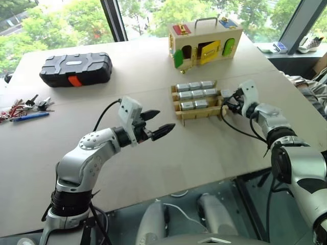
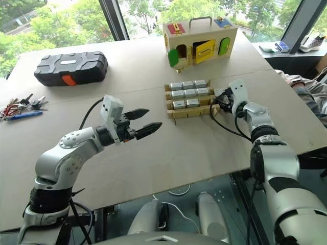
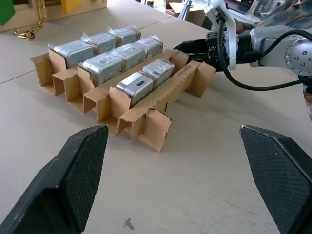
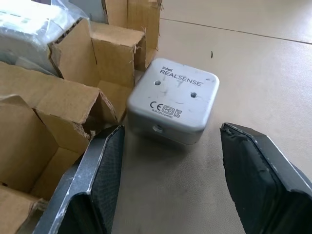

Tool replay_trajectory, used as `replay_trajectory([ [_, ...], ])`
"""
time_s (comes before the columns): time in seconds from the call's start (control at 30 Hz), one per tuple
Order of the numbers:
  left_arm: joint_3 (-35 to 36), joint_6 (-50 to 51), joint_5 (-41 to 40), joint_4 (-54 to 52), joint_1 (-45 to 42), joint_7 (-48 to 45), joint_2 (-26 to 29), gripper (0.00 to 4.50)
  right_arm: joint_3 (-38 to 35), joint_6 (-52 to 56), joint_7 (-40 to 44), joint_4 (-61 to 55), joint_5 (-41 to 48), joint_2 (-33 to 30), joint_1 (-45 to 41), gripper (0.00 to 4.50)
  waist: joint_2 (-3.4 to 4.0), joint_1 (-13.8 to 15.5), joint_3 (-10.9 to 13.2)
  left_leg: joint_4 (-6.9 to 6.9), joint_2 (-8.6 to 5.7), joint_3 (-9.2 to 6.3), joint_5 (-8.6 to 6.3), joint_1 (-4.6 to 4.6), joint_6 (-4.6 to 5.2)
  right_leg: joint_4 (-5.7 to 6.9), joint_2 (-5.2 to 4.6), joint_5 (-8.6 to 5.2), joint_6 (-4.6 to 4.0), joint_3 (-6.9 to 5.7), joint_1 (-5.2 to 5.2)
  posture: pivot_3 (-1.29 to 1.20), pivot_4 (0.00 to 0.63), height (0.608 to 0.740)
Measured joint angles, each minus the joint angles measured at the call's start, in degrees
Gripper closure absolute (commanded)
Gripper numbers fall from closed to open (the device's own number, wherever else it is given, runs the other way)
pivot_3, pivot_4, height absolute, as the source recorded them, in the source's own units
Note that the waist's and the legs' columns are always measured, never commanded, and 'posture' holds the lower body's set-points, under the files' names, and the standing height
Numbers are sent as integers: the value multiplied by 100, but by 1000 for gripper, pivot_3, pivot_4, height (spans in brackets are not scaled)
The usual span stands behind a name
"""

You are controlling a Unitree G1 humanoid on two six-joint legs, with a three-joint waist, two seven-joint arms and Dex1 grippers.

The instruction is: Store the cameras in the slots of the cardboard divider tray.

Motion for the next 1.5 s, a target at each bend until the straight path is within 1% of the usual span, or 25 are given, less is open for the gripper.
replay_trajectory([
  [0.33, -5, -4, 1, -1, 54, 75, -15, 0, 0, 133, -572, 1, -17, 159, -132, 1414, 0, -2, 0, 0, 1, 0, 0, 0, 0, 1, 0, 0, 0, 0, -1, 0, 150, 740],
  [0.57, -5, 0, -5, -7, 65, 141, -16, 0, -103, 241, -778, 5, 32, 215, -132, 1414, 0, 2, 0, 0, 0, 0, 0, -1, 0, 0, 0, 0, 0, 0, -1, 0, 150, 740],
  [0.67, -5, 0, -7, -9, 73, 153, -16, 0, -174, 242, -807, 6, 54, 215, -132, 2133, 0, 2, 0, -1, 0, 0, 0, -1, 0, 0, 0, 0, 0, 0, -1, 0, 150, 740],
  [0.7, -5, 0, -8, -10, 73, 158, -16, 0, -180, 242, -826, 8, 56, 215, -132, 2592, 0, 2, 0, -1, 0, 0, 0, -2, 0, 0, 0, 0, 0, 0, -1, 0, 150, 740],
  [0.73, -5, 0, -10, -10, 73, 164, -16, 0, -193, 242, -833, 10, 56, 215, -132, 2708, 0, 2, 0, -1, 0, 0, 0, -2, 0, 0, 0, 0, 0, 0, -1, 0, 150, 740],
  [0.9, 43, 10, -142, -10, 51, 162, -38, 0, -215, 236, -766, 11, 54, 203, -130, 2708, 1, 3, 1, -2, 0, 0, 0, -2, 0, -1, 0, 0, 0, 0, -1, 0, 150, 740],
  [0.97, 241, 296, -547, 7, -127, 348, -318, 0, -175, 123, -694, -19, 18, 93, -79, 2708, 0, 44, 3, 0, -1, -4, 0, -6, 0, -3, -3, 0, 0, -5, -1, 0, 150, 740],
  [1.0, 371, 664, -937, 46, -411, 599, -540, 0, -64, -79, -631, -164, -76, -41, 39, 2708, -1, 91, 4, 4, -1, -10, 0, -11, 0, -3, -3, 0, 1, -10, -1, 0, 150, 740],
  [1.03, 429, 804, -1085, 66, -536, 696, -596, 0, -19, -169, -610, -228, -122, -88, 79, 2708, -1, 127, 5, 7, -2, -10, 0, -12, 0, -3, -4, 0, 1, -10, -2, 0, 150, 740],
  [1.07, 526, 1132, -1384, 147, -823, 898, -675, 0, 83, -391, -555, -472, -199, -185, 208, 2708, -1, 151, 5, 6, -3, -12, 0, -12, 0, -2, -4, 0, 2, -11, -1, 0, 150, 740],
  [1.1, 642, 1681, -1811, 378, -1313, 1155, -753, 0, 182, -697, -480, -1035, -247, -325, 488, 2708, -1, 181, 5, 6, -3, -15, 0, -13, 0, -3, -4, 0, 3, -13, -1, 0, 150, 740],
  [1.13, 685, 1838, -1929, 444, -1457, 1233, -763, 0, 197, -780, -452, -1236, -254, -346, 567, 2708, -1, 169, 4, 5, -3, -13, 0, -11, 0, -5, -3, 0, 3, -11, -1, 0, 150, 740],
  [1.17, 665, 2060, -2074, 682, -1736, 1285, -892, 0, 234, -814, -414, -1947, -262, -493, 942, 2708, 0, 189, 4, 3, -4, -16, 0, -13, 0, -4, -4, 0, 3, -14, 0, 0, 150, 740],
  [1.2, 674, 2270, -2212, 1078, -2138, 1372, -1088, 0, 254, -801, -357, -3160, -242, -636, 1605, 2708, 0, 258, 4, 3, -4, -31, 0, -20, 0, -5, -4, -1, 4, -28, -1, 0, 150, 740],
  [1.23, 683, 2348, -2250, 1313, -2325, 1402, -1169, 0, 290, -676, -312, -3848, -222, -649, 1915, 2708, 0, 265, 4, 1, -3, -28, 0, -18, 0, -3, -3, -1, 4, -27, -3, 0, 150, 740],
  [1.3, 597, 2426, -2240, 1974, -2860, 1432, -1527, 0, 370, -104, -263, -5835, -92, -612, 2878, 2708, 2, 297, 4, -3, -2, -30, 0, -19, -1, -2, -1, -2, 3, -27, -6, 0, 150, 740],
  [1.33, 499, 2414, -2170, 2354, -3154, 1407, -1723, 0, 559, 264, -235, -6862, -52, -535, 3292, 2708, 3, 281, 4, -3, 0, -24, -1, -17, -1, -1, 0, -2, 3, -23, -9, 0, 150, 740],
  [1.4, 334, 2360, -2050, 2797, -3444, 1269, -1922, 0, 715, 783, -224, -7893, -7, -514, 3638, 2708, 6, 284, 6, -3, -6, -19, 0, -15, -1, 1, -1, -2, 3, -19, -9, 0, 150, 740],
  [1.5, 57, 2188, -1756, 3494, -3792, 830, -1996, 0, 886, 1471, -151, -9355, 58, -608, 3945, 2708, 5, 299, 6, 3, -5, -16, 1, -10, -1, -2, 3, -4, 4, -17, -5, 0, 150, 740],
])
